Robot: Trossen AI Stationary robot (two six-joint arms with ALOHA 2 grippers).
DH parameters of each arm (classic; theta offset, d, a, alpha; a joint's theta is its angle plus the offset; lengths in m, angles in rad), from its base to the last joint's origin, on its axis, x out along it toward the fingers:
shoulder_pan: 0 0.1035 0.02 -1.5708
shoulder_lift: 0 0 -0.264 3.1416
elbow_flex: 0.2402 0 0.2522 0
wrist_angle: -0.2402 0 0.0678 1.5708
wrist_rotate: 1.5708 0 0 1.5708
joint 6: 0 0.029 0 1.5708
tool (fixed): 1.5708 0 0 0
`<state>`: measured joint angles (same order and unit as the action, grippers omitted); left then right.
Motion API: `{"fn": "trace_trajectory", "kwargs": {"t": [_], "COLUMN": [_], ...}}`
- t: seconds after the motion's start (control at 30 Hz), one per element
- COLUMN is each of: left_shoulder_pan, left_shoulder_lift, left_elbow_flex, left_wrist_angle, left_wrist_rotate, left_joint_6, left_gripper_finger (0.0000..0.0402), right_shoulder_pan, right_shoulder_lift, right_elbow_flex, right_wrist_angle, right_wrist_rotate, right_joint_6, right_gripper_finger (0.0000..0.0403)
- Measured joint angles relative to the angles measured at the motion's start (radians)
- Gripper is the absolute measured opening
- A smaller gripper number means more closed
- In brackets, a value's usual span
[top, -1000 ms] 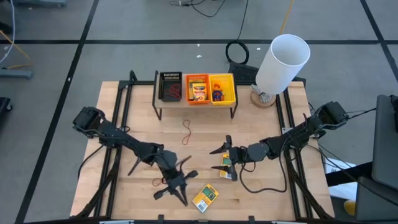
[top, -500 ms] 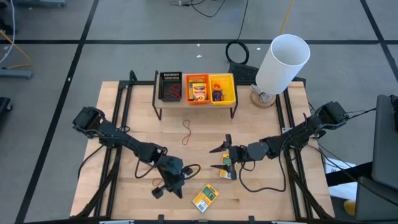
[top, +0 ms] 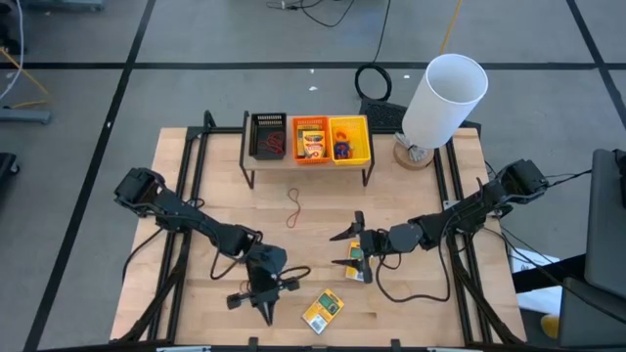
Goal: Pick & Place Office Desk Supplies
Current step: Put the yellow crayon box into the orange bin on the shelf
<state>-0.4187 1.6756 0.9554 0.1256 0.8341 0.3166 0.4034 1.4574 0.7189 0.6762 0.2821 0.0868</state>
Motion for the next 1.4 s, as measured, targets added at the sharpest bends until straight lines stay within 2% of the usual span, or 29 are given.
{"fn": "trace_trajectory", "kwargs": {"t": [0.17,0.37,0.5,0.6,0.67,0.8,0.9,1.0,1.1,1.23,1.4], "left_shoulder_pan": [-0.002,-0.010,-0.016,-0.022,-0.023,-0.021,-0.015,-0.002,0.019,0.036,0.039], "left_shoulder_lift": [0.000,0.000,0.000,0.000,0.000,0.000,0.000,0.000,0.000,0.000,0.000], "left_elbow_flex": [0.000,0.000,0.000,0.000,0.000,0.000,0.000,0.000,0.000,0.000,0.000], "left_wrist_angle": [0.016,0.018,0.036,0.056,0.083,0.115,0.113,0.113,0.113,0.113,0.113], "left_wrist_rotate": [0.023,0.106,0.081,-0.069,-0.228,-0.593,-0.765,-0.844,-0.867,-0.855,-0.814], "left_joint_6": [0.019,0.078,0.071,0.003,-0.076,-0.237,-0.301,-0.336,-0.391,-0.462,-0.472], "left_gripper_finger": [0.0000,0.0000,0.0000,0.0000,0.0000,0.0000,0.0002,0.0002,0.0001,0.0007,0.0012], "right_shoulder_pan": [0.000,0.000,0.000,0.000,0.000,0.003,0.016,0.035,0.036,0.021,0.021], "right_shoulder_lift": [0.000,0.000,0.000,0.000,0.000,0.000,0.000,0.000,0.000,0.000,0.000], "right_elbow_flex": [0.000,0.000,0.000,0.001,0.001,0.001,0.001,0.001,0.001,0.001,0.001], "right_wrist_angle": [0.000,0.000,0.000,-0.019,-0.050,-0.138,-0.254,-0.378,-0.491,-0.641,-0.781], "right_wrist_rotate": [0.000,0.000,0.000,-0.001,-0.010,-0.107,-0.122,-0.015,0.071,0.081,0.087], "right_joint_6": [0.002,0.002,0.002,0.003,0.009,0.083,0.190,0.262,0.330,0.481,0.589], "right_gripper_finger": [0.0262,0.0262,0.0262,0.0262,0.0262,0.0262,0.0262,0.0262,0.0262,0.0262,0.0262]}}
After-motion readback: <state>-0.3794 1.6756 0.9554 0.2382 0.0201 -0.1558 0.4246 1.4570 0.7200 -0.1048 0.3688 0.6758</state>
